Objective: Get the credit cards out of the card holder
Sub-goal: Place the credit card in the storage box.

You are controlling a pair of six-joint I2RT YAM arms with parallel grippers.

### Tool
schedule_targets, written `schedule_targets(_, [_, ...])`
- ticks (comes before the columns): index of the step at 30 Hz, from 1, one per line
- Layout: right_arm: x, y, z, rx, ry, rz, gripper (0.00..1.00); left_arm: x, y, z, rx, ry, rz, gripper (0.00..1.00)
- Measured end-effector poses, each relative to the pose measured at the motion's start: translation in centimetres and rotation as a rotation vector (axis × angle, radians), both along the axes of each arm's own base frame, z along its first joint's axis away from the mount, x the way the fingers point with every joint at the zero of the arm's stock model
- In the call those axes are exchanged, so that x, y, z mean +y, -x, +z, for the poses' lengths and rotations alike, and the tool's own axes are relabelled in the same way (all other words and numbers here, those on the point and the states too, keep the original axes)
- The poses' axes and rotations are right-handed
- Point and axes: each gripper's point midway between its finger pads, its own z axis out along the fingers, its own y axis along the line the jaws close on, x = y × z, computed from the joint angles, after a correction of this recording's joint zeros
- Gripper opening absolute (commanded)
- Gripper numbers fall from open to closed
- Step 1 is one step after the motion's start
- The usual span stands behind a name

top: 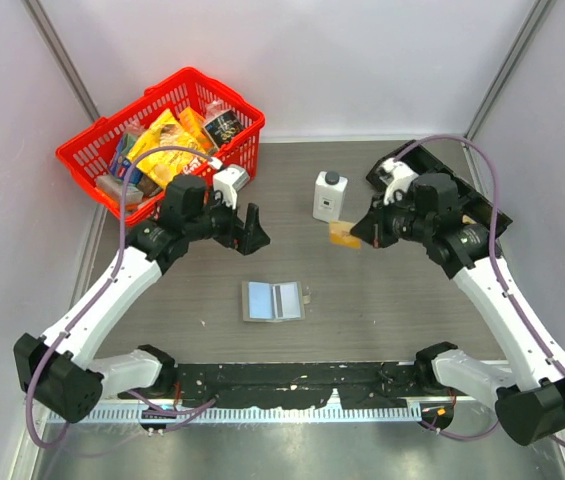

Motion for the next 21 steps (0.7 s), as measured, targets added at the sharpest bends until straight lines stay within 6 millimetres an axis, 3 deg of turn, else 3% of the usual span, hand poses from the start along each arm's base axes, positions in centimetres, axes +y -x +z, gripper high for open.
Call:
schedule_targets(3, [-4.2,-2.4,-1.5,0.068,0.023,-0.231,0.01,1.2,-0.7,-0.6,-0.017,0.001,0.108,1.00])
schedule_targets(6, [-10.5,-4.8,-2.5,0.121,0.018,-0.506,0.01,2.2,-0.8,-0.8,-0.046,-0.014,0.191,1.00])
schedule_targets(10, [-17.6,-5.6,-4.4,0.195,0.047,-0.809,0.01,2.6,-0.3,-0.1,-0.109,-0.026,0.240,1.00])
schedule_targets(16, [-23.1,-5.6,-7.3,0.285,0.214,-1.021,0.01,4.4,0.0,1.8,-0.226,-0.033,0.360,1.00])
schedule_targets(21, [-27.6,-6.6,-7.7,0.302,0.374,-1.143,0.01,7.3,-0.5,2.1,-0.279,-0.050,0.513,1.00])
